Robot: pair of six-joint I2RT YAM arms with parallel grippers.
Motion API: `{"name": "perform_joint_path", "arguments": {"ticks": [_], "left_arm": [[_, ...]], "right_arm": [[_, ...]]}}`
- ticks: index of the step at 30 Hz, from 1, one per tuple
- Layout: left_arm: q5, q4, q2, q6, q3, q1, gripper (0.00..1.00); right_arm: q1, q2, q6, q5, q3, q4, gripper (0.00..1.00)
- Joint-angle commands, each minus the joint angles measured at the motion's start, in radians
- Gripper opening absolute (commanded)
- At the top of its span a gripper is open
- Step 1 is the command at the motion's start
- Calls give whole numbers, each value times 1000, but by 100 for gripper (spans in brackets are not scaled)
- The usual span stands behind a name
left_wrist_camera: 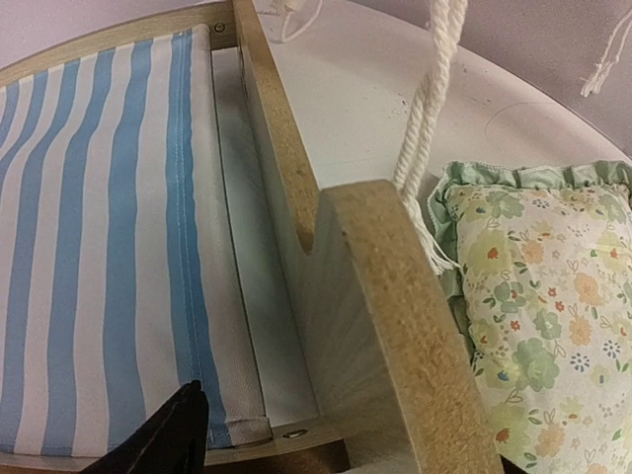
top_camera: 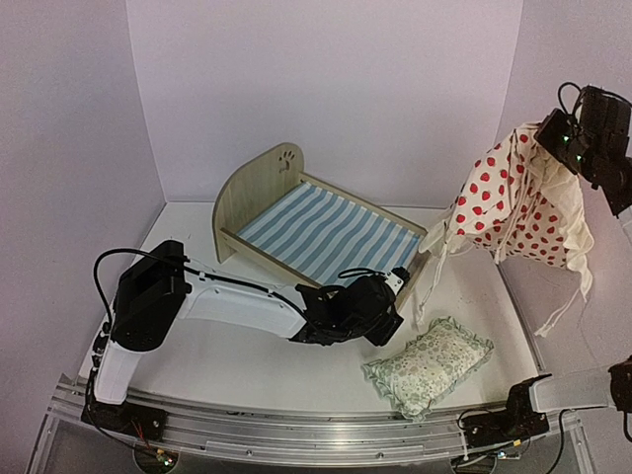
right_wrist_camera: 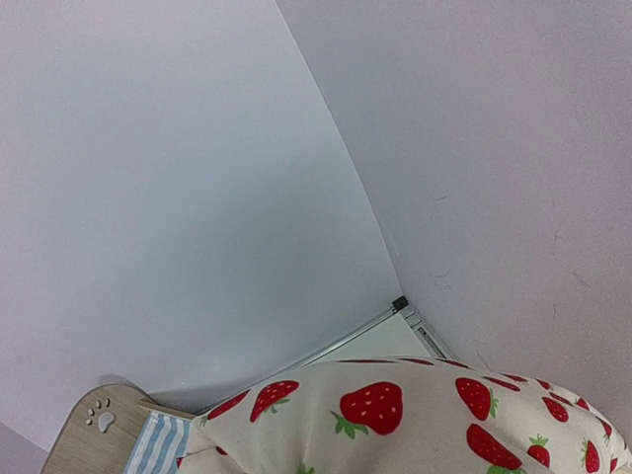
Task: Set up the pet bed
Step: Rotate the bed frame at the center of the board.
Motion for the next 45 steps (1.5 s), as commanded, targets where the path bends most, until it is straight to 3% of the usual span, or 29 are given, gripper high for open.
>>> {"name": "perform_joint_path", "arguments": {"ticks": [1, 10, 16, 20, 26, 32, 39, 45], "left_arm": [[-74, 33, -124, 49, 3, 74, 75], [-35, -111, -234, 246, 16, 82, 95], [120, -277, -280, 292, 100, 146, 99], [150, -358, -285, 320, 166, 197, 99], [253, -384, -339, 311, 209, 289, 100], [122, -399, -332, 392, 259, 340, 99], [-83, -322, -281, 492, 310, 527, 99], [-43, -325, -198, 506, 411, 676, 99]], "right_arm": [[-3, -25, -6, 1, -14, 98, 0], [-3, -38, -11, 6, -38, 112, 0], [-3, -43, -17, 4, -45, 116, 0], [-3, -53, -21, 7, -60, 120, 0], [-3, -69, -30, 15, -81, 125, 0], [-3, -79, -32, 17, -103, 128, 0], [-4, -87, -27, 14, -133, 131, 0], [-3, -94, -28, 8, -152, 131, 0]]}}
